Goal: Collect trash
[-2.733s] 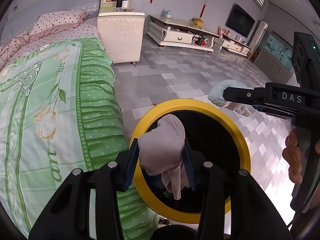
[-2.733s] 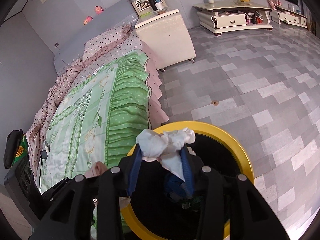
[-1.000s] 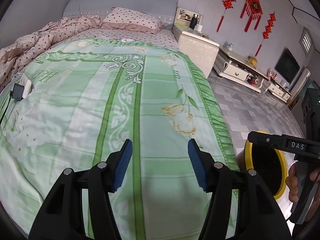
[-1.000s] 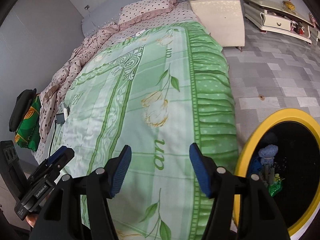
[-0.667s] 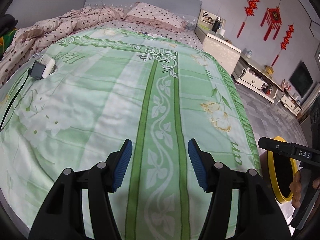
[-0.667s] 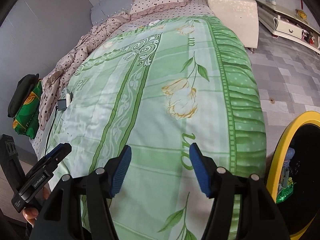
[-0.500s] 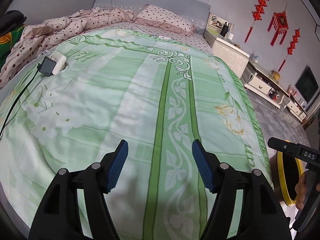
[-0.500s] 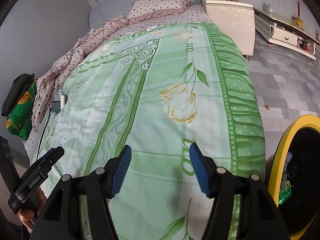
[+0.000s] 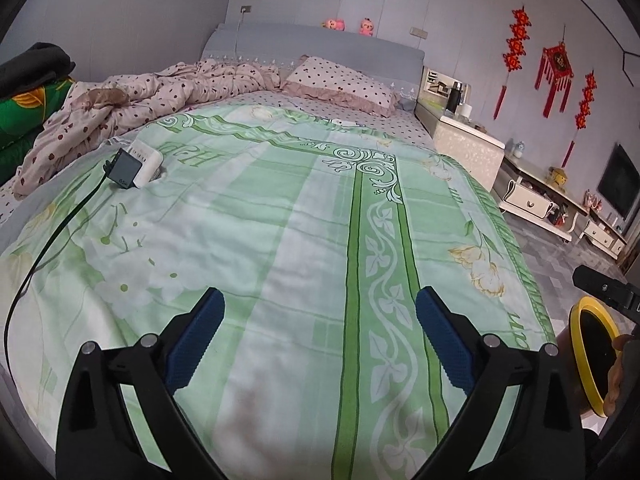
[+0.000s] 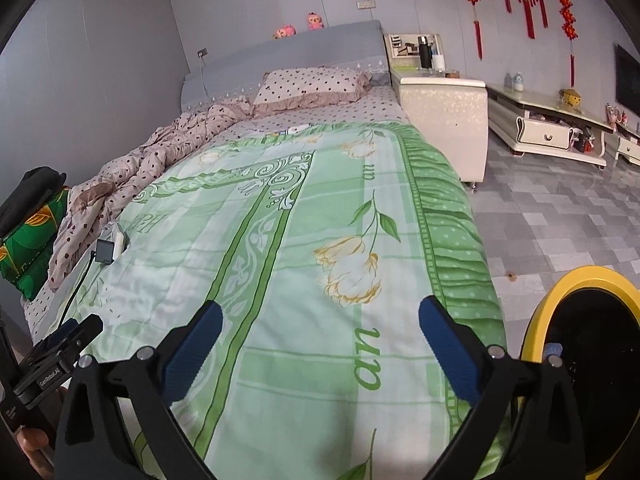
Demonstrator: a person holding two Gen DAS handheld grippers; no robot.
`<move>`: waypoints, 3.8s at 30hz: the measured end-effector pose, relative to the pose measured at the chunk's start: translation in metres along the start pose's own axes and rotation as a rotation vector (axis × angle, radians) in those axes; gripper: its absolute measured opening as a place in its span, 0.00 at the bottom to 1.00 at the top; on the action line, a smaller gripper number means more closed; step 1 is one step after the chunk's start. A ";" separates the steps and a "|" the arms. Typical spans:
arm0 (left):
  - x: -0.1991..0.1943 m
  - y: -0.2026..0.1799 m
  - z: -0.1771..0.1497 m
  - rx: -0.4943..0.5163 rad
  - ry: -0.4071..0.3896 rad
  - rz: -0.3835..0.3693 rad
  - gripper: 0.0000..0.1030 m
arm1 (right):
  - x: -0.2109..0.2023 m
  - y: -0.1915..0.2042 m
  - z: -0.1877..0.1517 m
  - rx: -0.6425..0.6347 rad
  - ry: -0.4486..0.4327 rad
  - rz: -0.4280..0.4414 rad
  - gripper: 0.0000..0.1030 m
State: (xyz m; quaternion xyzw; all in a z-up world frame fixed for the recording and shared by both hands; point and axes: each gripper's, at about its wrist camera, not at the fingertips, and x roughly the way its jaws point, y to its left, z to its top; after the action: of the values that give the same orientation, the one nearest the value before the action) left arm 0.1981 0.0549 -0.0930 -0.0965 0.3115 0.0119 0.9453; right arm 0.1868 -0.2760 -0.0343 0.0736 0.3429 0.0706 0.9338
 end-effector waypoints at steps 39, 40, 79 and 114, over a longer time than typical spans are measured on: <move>-0.102 -0.048 -0.036 0.081 -0.237 -0.091 0.91 | -0.077 0.014 -0.062 -0.005 -0.325 -0.142 0.92; -0.102 -0.048 -0.035 0.083 -0.238 -0.093 0.91 | -0.077 0.014 -0.062 -0.006 -0.327 -0.143 0.92; -0.096 -0.050 -0.040 0.086 -0.233 -0.119 0.91 | -0.066 0.007 -0.069 0.005 -0.299 -0.142 0.92; -0.095 -0.051 -0.040 0.088 -0.228 -0.120 0.91 | -0.064 0.003 -0.070 0.011 -0.294 -0.142 0.92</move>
State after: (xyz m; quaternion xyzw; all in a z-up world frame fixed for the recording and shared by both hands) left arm 0.1021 0.0011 -0.0598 -0.0712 0.1957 -0.0474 0.9769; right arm 0.0922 -0.2781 -0.0463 0.0641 0.2074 -0.0090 0.9761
